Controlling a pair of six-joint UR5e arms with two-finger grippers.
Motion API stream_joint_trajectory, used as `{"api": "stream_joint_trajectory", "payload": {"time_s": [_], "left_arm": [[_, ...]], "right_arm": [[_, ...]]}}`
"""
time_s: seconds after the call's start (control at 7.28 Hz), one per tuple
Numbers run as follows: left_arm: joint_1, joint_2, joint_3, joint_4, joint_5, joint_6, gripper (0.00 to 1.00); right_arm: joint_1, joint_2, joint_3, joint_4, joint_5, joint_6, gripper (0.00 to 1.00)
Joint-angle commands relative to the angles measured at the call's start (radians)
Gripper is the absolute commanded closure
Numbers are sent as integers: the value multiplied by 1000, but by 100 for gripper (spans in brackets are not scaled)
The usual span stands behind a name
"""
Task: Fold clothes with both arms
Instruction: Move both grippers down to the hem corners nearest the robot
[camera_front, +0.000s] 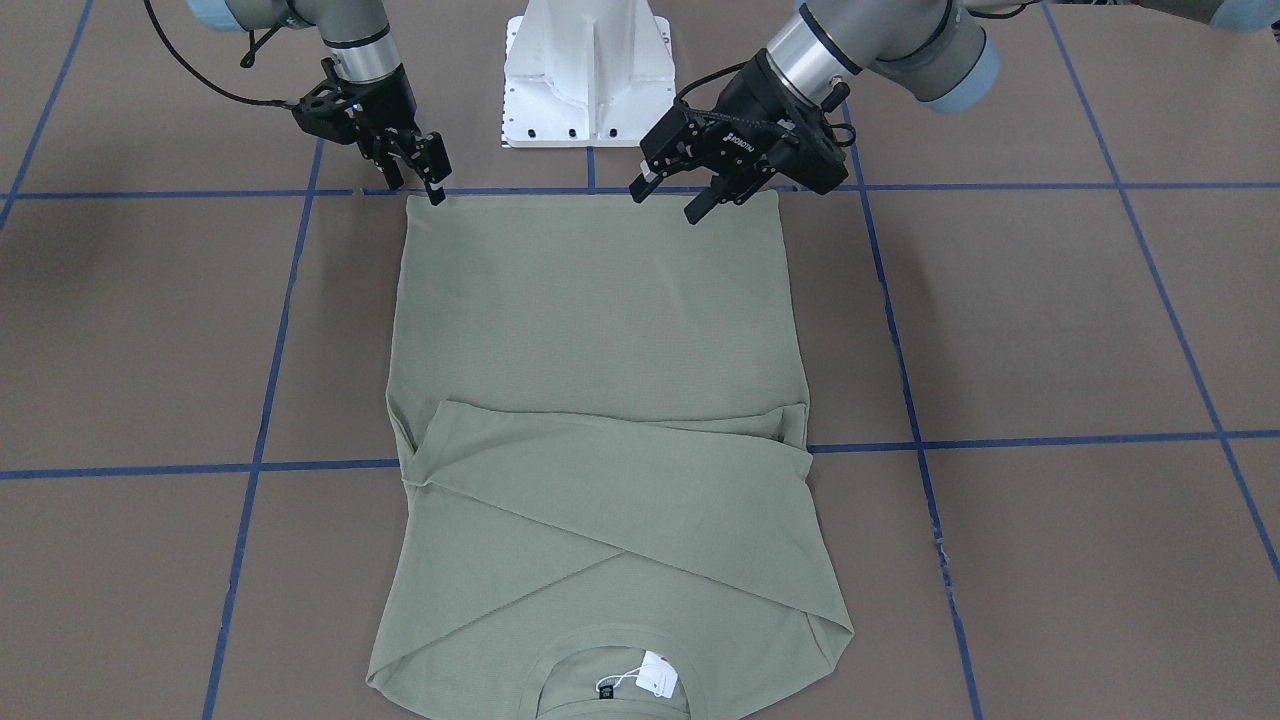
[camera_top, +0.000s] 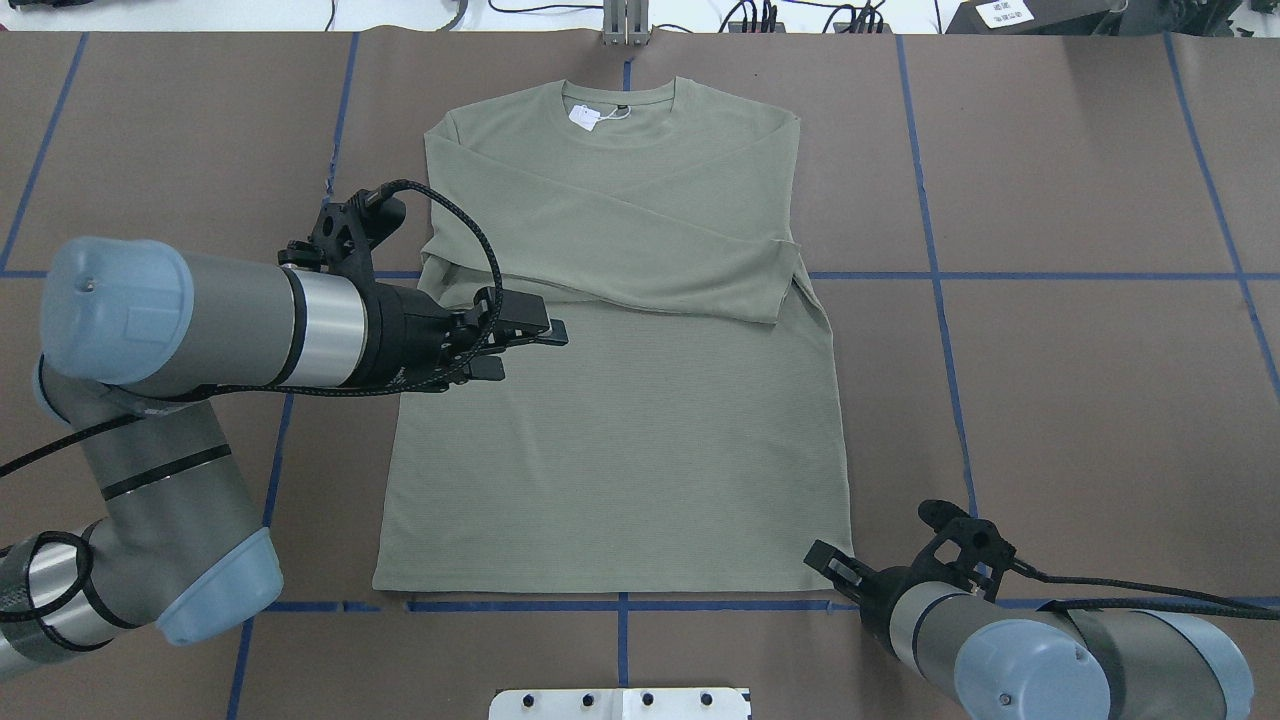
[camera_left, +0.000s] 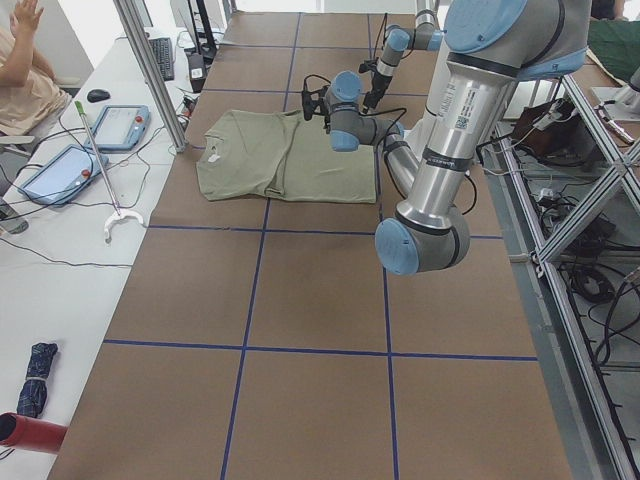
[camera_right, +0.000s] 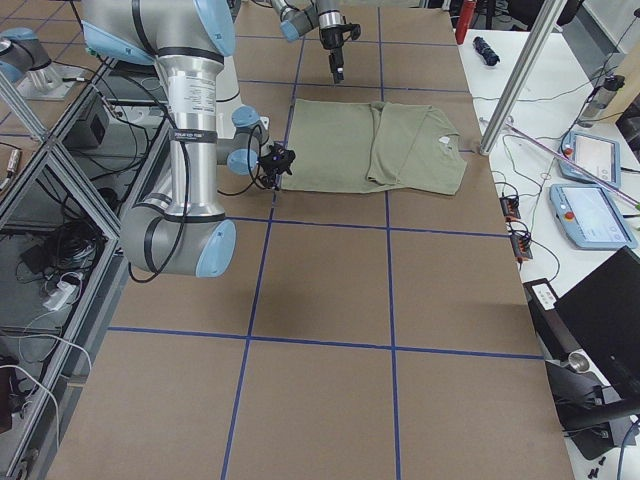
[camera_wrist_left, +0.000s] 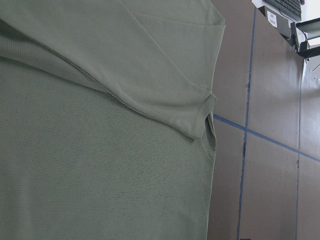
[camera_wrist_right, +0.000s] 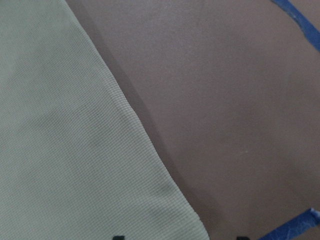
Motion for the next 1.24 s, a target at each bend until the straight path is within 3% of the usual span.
{"api": "stream_joint_trajectory", "payload": {"time_s": [0.0,0.14,0.27,0.41,0.55,1.1], "left_arm": [[0,3,-3,0,1,0,13],[-2,7,-6,0,0,0,12],[-2,9,-10,0,0,0,12],[-2,15,-14,0,1,0,12],[-2,24,-18,0,1,0,12],[-2,76,-56,5,1,-12,12]], "right_arm": [[0,0,-12,-1,0,0,22],[0,-1,-10,-1,2,0,34],[-1,-1,-9,-1,3,2,56],[-1,-6,-7,-3,3,0,87],[0,-6,-4,-3,5,0,100],[5,-10,20,-3,14,0,100]]}}
